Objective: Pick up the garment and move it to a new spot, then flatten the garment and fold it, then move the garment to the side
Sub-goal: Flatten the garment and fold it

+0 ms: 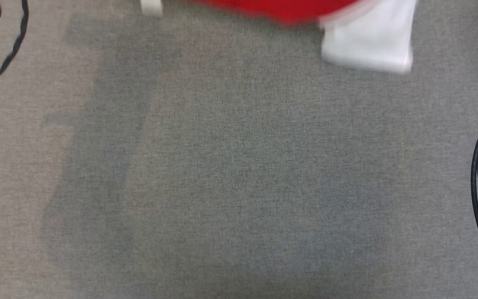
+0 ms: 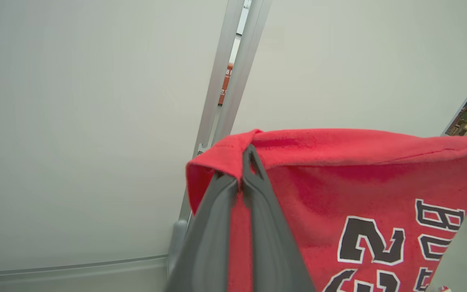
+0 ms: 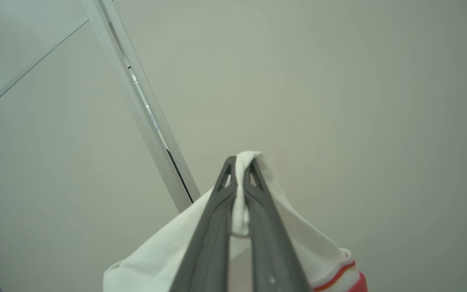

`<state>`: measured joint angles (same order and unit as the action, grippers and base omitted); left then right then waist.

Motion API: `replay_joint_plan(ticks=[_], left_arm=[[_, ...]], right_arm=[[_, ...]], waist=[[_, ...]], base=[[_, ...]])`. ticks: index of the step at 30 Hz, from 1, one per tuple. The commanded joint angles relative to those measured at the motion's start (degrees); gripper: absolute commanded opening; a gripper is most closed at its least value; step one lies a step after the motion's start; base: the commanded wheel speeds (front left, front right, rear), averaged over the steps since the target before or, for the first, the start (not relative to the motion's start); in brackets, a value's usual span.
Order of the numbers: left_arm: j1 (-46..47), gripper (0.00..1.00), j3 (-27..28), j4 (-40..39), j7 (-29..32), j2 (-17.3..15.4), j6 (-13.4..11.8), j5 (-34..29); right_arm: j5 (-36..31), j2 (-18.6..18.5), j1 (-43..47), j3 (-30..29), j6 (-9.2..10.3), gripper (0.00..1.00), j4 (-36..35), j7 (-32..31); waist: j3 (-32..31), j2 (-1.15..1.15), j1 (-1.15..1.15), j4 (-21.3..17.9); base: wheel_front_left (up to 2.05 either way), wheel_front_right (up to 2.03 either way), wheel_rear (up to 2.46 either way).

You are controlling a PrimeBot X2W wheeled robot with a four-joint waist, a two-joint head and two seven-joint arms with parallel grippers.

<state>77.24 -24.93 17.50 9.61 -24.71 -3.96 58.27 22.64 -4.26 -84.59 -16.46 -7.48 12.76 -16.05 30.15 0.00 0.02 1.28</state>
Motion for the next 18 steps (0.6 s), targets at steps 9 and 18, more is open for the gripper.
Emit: replay_joint_plan(ticks=[9, 18], left_arm=[[1.7, 0.00, -4.0, 15.2, -18.5, 3.2, 10.0, -7.8], [-27.0, 0.00, -14.1, 13.5, -23.3, -0.7, 11.5, -5.4]], right_arm=[[6.1, -0.5, 8.7, 8.8, 0.00, 0.00, -0.1, 7.6], [13.6, -1.7, 51.4, 11.1, -0.01, 0.00, -12.2, 12.2]], waist=[[3.3, 0.00, -0.02, -2.7], [-3.6, 0.00, -0.02, -3.9]], base=[[0.00, 0.00, 0.00], [0.00, 0.00, 0.00]])
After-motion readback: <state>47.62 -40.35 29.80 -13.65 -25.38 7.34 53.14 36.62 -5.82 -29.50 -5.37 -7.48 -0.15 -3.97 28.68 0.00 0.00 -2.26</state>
